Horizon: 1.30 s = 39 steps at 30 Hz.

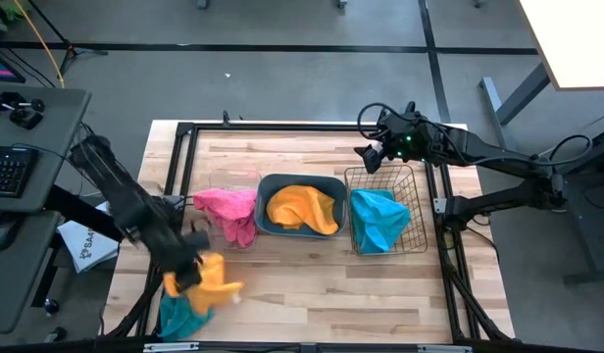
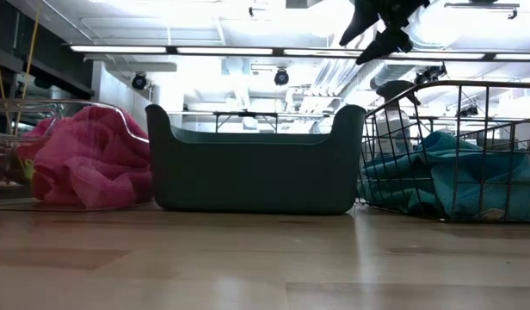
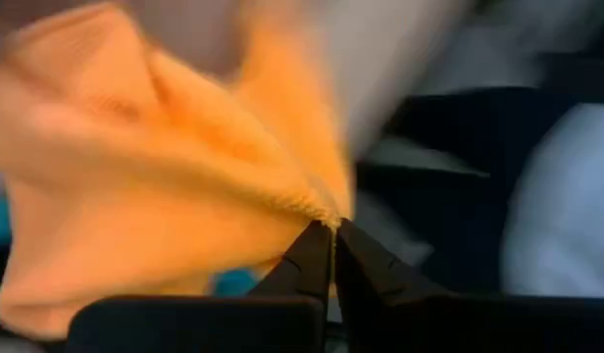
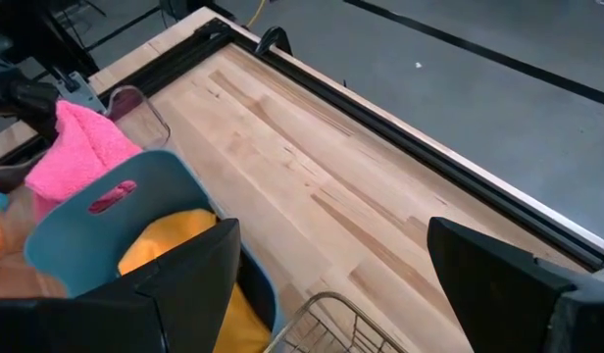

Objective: Sort microfiber towel by color & place in baskets
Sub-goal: Put the yellow microfiber cloth into the blue bin

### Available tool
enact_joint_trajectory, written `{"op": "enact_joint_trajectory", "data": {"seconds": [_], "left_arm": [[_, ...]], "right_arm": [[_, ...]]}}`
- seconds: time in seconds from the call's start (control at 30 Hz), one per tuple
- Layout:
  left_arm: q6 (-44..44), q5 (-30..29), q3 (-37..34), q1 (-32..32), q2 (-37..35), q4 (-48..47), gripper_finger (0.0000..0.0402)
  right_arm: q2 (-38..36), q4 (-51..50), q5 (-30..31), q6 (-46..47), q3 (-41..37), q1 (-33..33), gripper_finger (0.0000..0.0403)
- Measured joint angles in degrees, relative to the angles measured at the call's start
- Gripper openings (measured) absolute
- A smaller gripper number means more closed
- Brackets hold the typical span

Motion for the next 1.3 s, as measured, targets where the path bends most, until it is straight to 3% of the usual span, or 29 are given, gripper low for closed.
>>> {"op": "enact_joint_trajectory", "data": {"seconds": [0.17, 0.33, 0.47, 0.63, 0.83, 1.03, 1.17, 1.3], "left_arm": [[11.6, -12.8, 12.3, 5.9, -7.3, 0.1, 0.0001], [36.4, -24.5, 22.4, 18.4, -6.7, 0.7, 0.0000], [56.8, -25.6, 25.2, 30.9, -2.3, 6.4, 0.0000], [74.8, -19.8, 25.1, 40.8, 5.9, 17.3, 0.0000], [80.7, -10.6, 25.0, 44.9, 14.7, 23.2, 0.0000], [82.2, -16.5, 17.1, 46.6, 17.2, 26.2, 0.0000], [78.4, -16.9, 8.4, 47.9, 17.0, 35.2, 0.0000], [73.0, -15.9, 3.8, 48.5, 16.9, 34.2, 0.0000]], "right_arm": [[0.0, 1.0, 0.0, 0.0, 0.0, 0.0, 0.0325], [0.0, 1.2, 0.0, 0.0, 0.0, 0.0, 0.0325], [0.1, 1.2, 0.0, 1.1, 0.0, 0.0, 0.0325], [0.1, 1.2, 0.1, 1.5, 0.0, 0.0, 0.0325], [0.1, 1.2, 2.2, 1.9, 0.0, 0.0, 0.0325], [0.1, 1.2, 2.9, 1.9, 0.0, 0.0, 0.0325], [0.2, 1.2, 2.9, 2.0, 0.0, 0.0, 0.0325], [0.2, 1.2, 2.9, 2.3, 0.0, 0.0, 0.0325]]}}
